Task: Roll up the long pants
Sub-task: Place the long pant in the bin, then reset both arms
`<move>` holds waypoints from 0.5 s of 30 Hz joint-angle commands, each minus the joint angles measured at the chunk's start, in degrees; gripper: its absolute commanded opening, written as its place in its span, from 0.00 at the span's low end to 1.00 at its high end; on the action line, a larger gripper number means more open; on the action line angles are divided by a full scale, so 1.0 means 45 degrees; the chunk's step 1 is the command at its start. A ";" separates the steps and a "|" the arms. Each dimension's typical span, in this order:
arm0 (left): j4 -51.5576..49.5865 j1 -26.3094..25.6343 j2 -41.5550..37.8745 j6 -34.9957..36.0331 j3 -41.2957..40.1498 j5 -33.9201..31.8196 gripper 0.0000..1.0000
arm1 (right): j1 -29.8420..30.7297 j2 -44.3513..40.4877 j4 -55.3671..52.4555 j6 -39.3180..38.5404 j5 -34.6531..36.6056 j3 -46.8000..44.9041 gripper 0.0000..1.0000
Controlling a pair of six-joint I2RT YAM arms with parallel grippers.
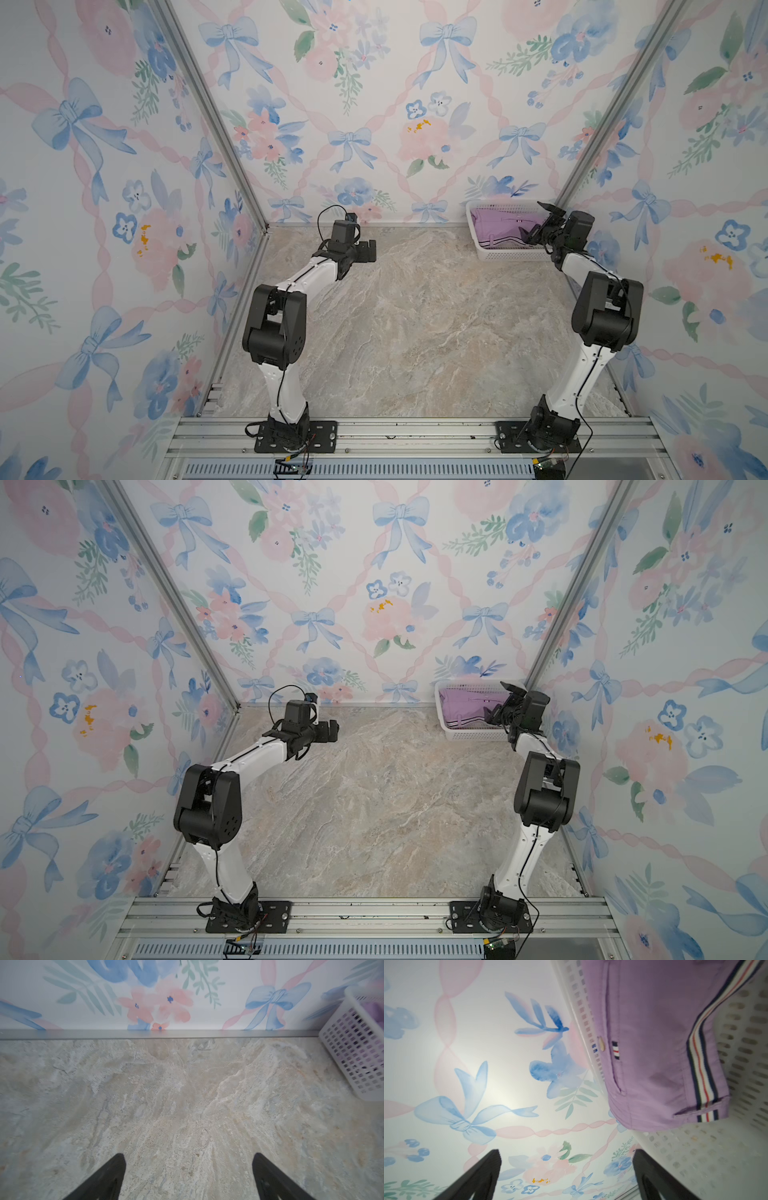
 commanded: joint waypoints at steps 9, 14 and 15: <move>1.4244 -0.0375 -0.8166 0.2697 -1.1831 -0.2618 0.98 | 0.5257 -0.8326 -0.6594 -2.2530 0.5882 -0.2100 0.98; 1.6309 -0.0303 -0.7661 0.3801 -1.4589 -0.4892 0.98 | 0.6290 -0.9584 -0.2396 -2.3942 0.9053 -0.8670 0.98; 1.6327 -0.0227 -0.7429 0.3753 -1.4679 -0.5050 0.98 | 0.6061 -0.9613 -0.1873 -2.3516 0.9015 -0.9483 0.98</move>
